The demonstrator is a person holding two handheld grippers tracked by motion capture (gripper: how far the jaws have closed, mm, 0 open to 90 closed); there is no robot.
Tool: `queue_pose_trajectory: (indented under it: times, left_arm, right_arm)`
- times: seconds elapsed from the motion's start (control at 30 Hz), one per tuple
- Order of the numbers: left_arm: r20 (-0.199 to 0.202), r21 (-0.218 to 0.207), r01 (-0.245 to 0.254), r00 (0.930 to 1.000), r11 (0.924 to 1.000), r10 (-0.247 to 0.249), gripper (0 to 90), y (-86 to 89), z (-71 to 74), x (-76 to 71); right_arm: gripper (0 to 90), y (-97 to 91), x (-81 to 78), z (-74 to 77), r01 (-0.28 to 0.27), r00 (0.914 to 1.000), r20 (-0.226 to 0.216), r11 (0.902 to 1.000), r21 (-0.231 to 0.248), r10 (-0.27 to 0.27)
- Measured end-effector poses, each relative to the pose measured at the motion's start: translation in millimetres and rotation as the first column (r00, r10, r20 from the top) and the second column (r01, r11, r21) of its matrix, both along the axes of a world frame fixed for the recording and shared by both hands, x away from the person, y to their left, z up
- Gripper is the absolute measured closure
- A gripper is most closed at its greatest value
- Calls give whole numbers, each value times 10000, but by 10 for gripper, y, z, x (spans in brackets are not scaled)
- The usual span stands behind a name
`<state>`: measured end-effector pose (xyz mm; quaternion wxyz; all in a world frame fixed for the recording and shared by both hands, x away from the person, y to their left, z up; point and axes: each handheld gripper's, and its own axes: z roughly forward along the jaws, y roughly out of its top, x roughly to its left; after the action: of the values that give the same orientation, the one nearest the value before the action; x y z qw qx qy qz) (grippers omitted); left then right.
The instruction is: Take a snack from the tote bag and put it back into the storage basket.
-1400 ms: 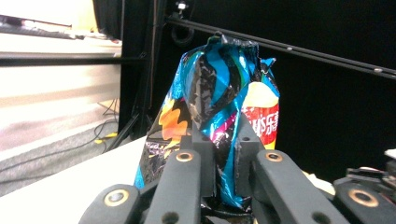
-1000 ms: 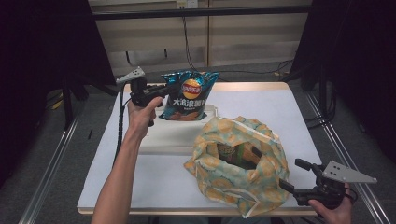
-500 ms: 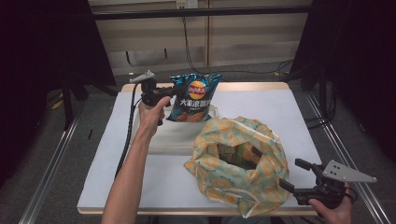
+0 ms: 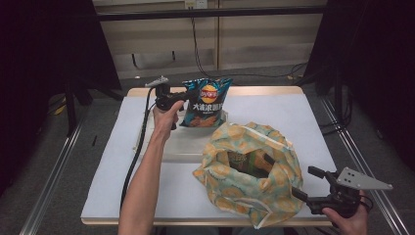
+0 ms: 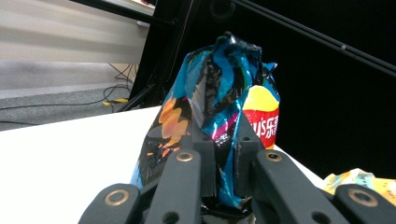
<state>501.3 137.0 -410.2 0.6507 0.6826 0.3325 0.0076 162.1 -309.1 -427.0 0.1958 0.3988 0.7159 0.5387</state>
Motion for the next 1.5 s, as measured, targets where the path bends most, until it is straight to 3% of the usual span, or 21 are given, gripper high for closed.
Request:
queue_pose_trajectory:
  times: [0.1, 0.2, 0.33, 0.4, 0.5, 0.53, 0.57, 0.77, 0.83, 0.87, 0.93, 1.03, 1.1, 1.17, 1.27, 1.37, 1.4, 1.43, 1.47, 1.5]
  left_arm:
    - [89, 37, -70, 9999, 10000, 70, 831, -5, -33, 21]
    - [386, 646, -262, 9990, 9976, 238, 808, 31, -26, 41]
    - [520, 1005, -360, 9982, 9943, 309, 740, 31, -29, 45]
    - [688, 1491, -547, 9966, 9873, 448, 700, 18, -37, 51]
    - [808, 1631, -561, 9958, 9850, 433, 664, 6, -43, 55]
    - [929, 2033, -764, 9940, 9761, 585, 563, -15, -44, 59]
    - [929, 2033, -764, 9940, 9761, 585, 496, -15, -44, 59]
    - [554, 2427, -729, 9966, 9673, 612, 310, -3, -67, 75]
    - [495, 2328, -648, 9973, 9704, 547, 264, 12, -52, 62]
    - [526, 2121, -666, 9970, 9750, 566, 192, 25, -33, 47]
    - [302, 2060, -811, 9966, 9752, 765, 115, 34, -11, 14]
    - [349, 2216, -922, 9956, 9708, 866, 77, 64, 5, -37]
    - [256, 2112, -931, 9956, 9730, 897, 77, 120, 13, -90]
    - [318, 2274, -1119, 9937, 9674, 1074, 94, 234, 31, -188]
    - [486, 2295, -1110, 9935, 9670, 1025, 125, 303, 48, -273]
    - [788, 2685, -1148, 9922, 9564, 970, 127, 331, 101, -420]
    - [843, 2638, -1087, 9924, 9584, 893, 154, 332, 108, -461]
    - [812, 2680, -1070, 9928, 9575, 882, 273, 333, 108, -492]
    - [768, 2630, -787, 9952, 9616, 605, 273, 337, 87, -507]
    - [715, 2689, -459, 9971, 9621, 276, 353, 339, 60, -518]
  right_arm:
    - [64, 0, 0, 0, -42, 10000, 20, 10000, -20, 42]
    - [64, 6, -6, 2, -7, 10000, 6, 10000, -3, 7]
    - [64, 5, -1, 0, -3, 10000, 27, 10000, -23, 3]
    - [64, 8, 0, 0, -33, 10000, 31, 10000, -32, 33]
    - [65, 11, 2, 0, -26, 10000, 28, 10000, -42, 27]
    - [65, 9, 5, -3, -47, 10000, 19, 10000, -66, 47]
    - [65, 9, 5, -3, -47, 10000, 19, 10000, -66, 47]
    - [65, 12, 9, -8, -85, 10000, -29, 9999, -87, 85]
    - [65, 12, 6, -6, -45, 10000, -27, 10000, -28, 45]
    - [65, 8, 6, -9, -84, 10000, -14, 9999, -92, 84]
    - [65, 10, 7, -10, -94, 9999, -68, 9999, -82, 93]
    - [68, 14, 5, -6, -132, 9999, -25, 9999, -79, 132]
    - [68, 14, 5, -6, -114, 9999, -21, 9999, -89, 113]
    - [68, 15, 5, -5, -111, 9999, -35, 9999, -84, 111]
    - [73, 16, 11, -5, -46, 10000, -35, 9999, -134, 45]
    - [73, 17, 13, -5, -66, 10000, -27, 9999, -153, 66]
    - [73, 19, 16, -5, -56, 10000, -19, 9998, -175, 56]
    - [74, 20, 24, -4, -46, 10000, -19, 9998, -190, 46]
    - [74, 20, 24, -4, -46, 10000, -19, 9998, -190, 46]
    - [74, 22, 25, -3, -45, 10000, -14, 9998, -194, 45]
